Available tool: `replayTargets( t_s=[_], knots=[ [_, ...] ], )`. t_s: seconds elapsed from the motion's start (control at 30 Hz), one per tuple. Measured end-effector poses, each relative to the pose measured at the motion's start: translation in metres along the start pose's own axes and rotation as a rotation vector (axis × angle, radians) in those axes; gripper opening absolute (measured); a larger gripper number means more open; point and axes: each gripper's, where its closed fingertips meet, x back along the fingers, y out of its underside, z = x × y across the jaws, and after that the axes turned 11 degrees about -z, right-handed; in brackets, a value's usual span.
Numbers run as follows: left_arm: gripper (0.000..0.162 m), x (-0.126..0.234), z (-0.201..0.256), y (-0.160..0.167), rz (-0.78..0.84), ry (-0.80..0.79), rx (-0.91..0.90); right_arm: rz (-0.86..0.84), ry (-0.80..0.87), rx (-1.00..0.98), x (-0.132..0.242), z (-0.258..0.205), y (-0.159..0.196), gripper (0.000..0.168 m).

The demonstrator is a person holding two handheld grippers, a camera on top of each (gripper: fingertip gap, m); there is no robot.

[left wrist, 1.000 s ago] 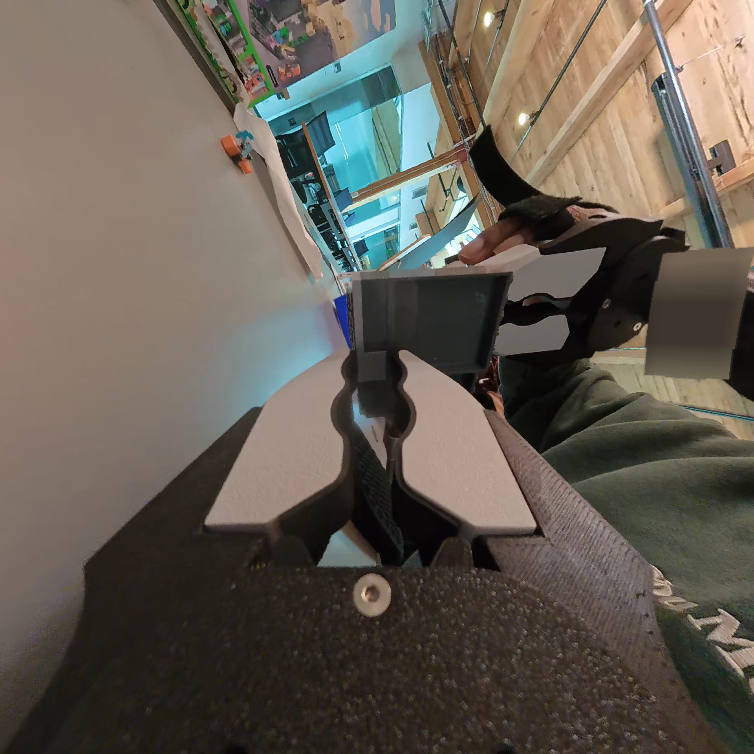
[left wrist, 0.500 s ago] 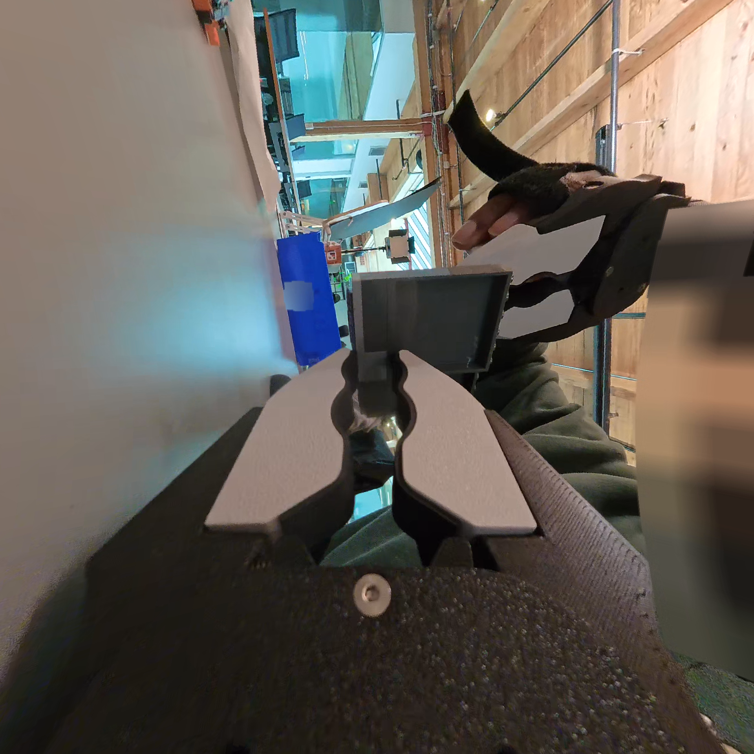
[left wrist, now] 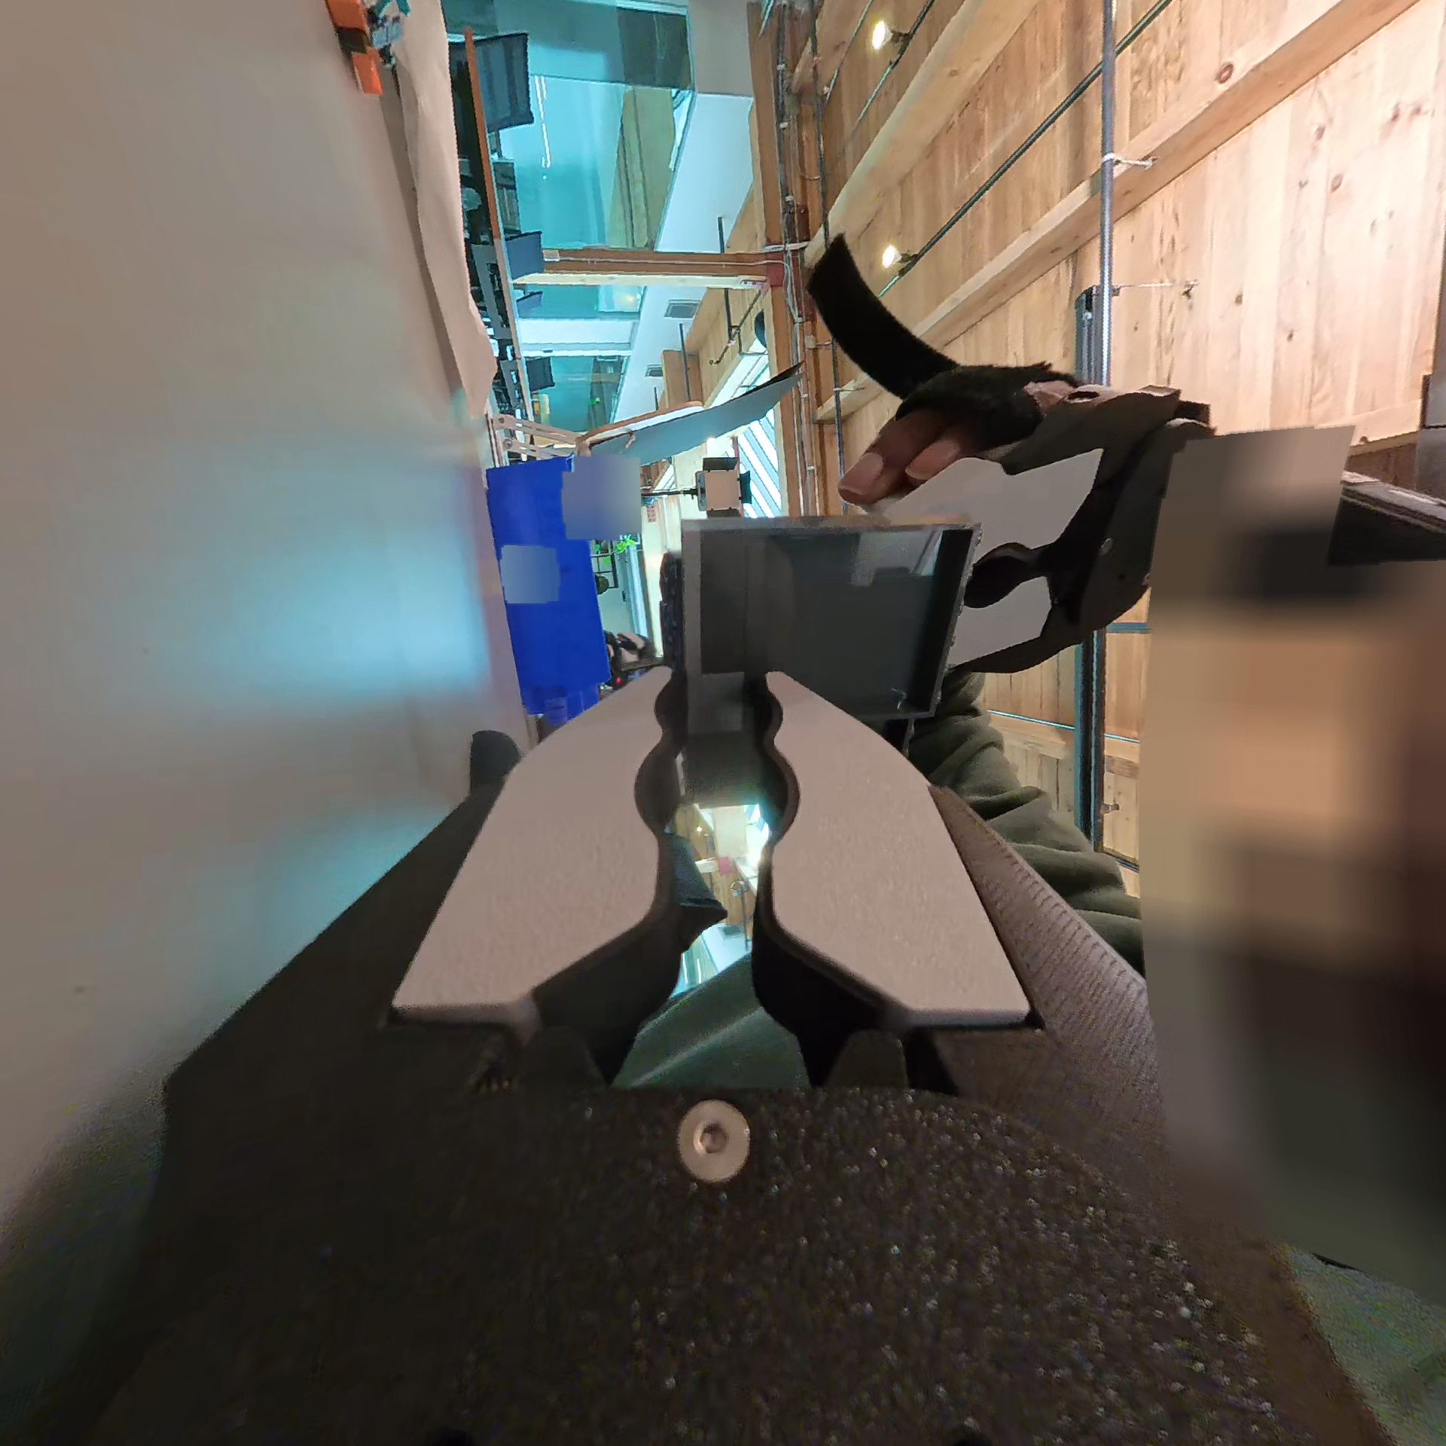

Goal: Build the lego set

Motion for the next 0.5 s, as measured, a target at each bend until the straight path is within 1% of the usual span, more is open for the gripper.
replayTargets(
  t_s=[0.13, 0.2, 0.23, 0.27, 0.3, 0.4, 0.5],
  knots=[
    [0.016, -0.001, 0.004, 0.000, 0.004, 0.031, 0.008, 0.018, 0.003, -0.015, 0.003, 0.001, 0.000, 0.008],
    [0.017, -0.005, 0.031, -0.004, 0.000, 0.155, -0.008, -0.017, 0.002, -0.011, -0.005, -0.001, 0.006, 0.008],
    [0.016, -0.009, 0.039, -0.004, -0.010, 0.137, -0.059, -0.017, 0.001, 0.000, -0.011, -0.004, 0.007, 0.008],
    [0.016, -0.008, 0.044, -0.009, 0.001, 0.111, -0.096, 0.013, 0.045, 0.012, -0.012, -0.002, 0.004, 0.008],
    [0.016, -0.005, 0.046, -0.015, 0.022, 0.095, -0.102, 0.045, 0.099, 0.003, -0.004, 0.005, 0.003, 0.008],
    [0.016, 0.009, 0.040, -0.025, 0.057, 0.055, -0.110, 0.123, 0.160, -0.058, 0.031, 0.022, -0.001, 0.007],
    [0.016, 0.012, 0.035, -0.025, 0.055, 0.039, -0.108, 0.126, 0.160, -0.067, 0.030, 0.022, 0.004, 0.007]
  ],
)
